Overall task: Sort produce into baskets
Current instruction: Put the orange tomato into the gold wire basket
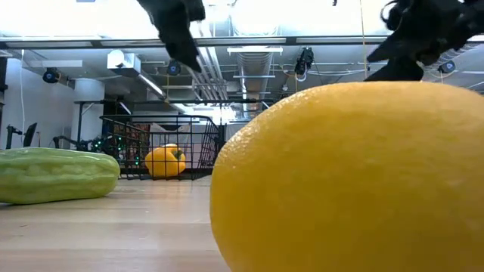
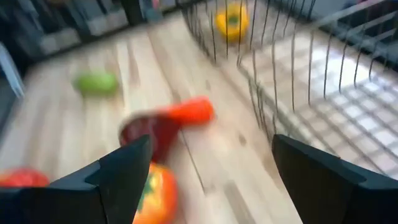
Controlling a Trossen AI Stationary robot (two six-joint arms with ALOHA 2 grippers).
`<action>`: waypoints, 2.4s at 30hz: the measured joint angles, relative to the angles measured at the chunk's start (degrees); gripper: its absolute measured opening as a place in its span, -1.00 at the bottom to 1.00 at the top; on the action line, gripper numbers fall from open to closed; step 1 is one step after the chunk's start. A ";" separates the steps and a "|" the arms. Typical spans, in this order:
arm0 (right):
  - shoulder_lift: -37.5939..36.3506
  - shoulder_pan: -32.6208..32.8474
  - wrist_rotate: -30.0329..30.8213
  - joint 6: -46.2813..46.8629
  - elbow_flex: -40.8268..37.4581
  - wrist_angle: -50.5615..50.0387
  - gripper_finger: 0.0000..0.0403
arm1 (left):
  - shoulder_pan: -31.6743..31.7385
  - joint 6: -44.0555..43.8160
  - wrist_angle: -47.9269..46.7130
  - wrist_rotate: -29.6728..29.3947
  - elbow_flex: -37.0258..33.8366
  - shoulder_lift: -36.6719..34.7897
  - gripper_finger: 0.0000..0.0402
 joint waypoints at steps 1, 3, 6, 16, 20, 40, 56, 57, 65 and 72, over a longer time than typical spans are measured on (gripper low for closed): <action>2.35 0.58 -0.09 -0.02 2.17 -2.39 0.61 | -1.73 -1.27 0.49 -1.16 -0.21 -0.69 0.95; 6.83 2.02 -1.27 -0.08 6.31 -6.96 0.61 | -5.29 -4.19 2.64 -3.08 -0.81 -2.15 0.94; 13.06 4.92 -2.52 0.13 11.81 -13.25 0.61 | -10.55 -7.02 6.40 -5.88 -3.45 -4.37 0.91; 25.79 19.96 16.42 0.65 15.77 -11.42 0.61 | -29.08 -17.09 25.24 -24.82 -18.45 -9.14 0.81; 30.53 23.38 24.07 4.54 15.54 -10.97 0.61 | -34.67 -20.65 29.04 -29.16 -20.33 -8.93 0.80; 36.58 23.03 17.78 18.52 15.54 -6.21 0.61 | -43.14 -21.16 33.12 -42.93 -20.62 -8.79 0.80; 45.70 22.77 19.43 17.27 16.29 -1.00 0.79 | -43.12 -20.41 33.00 -43.87 -20.63 -8.79 0.80; 45.94 22.77 19.40 17.28 16.29 -0.66 0.79 | -43.12 -20.10 33.02 -43.88 -20.61 -8.79 0.80; 46.24 22.63 18.76 17.41 16.29 1.02 0.79 | -43.12 -19.74 33.05 -43.89 -20.63 -8.77 0.80; 48.56 20.71 16.59 17.27 16.32 2.69 0.79 | -43.12 -19.64 33.03 -43.89 -20.62 -8.77 0.80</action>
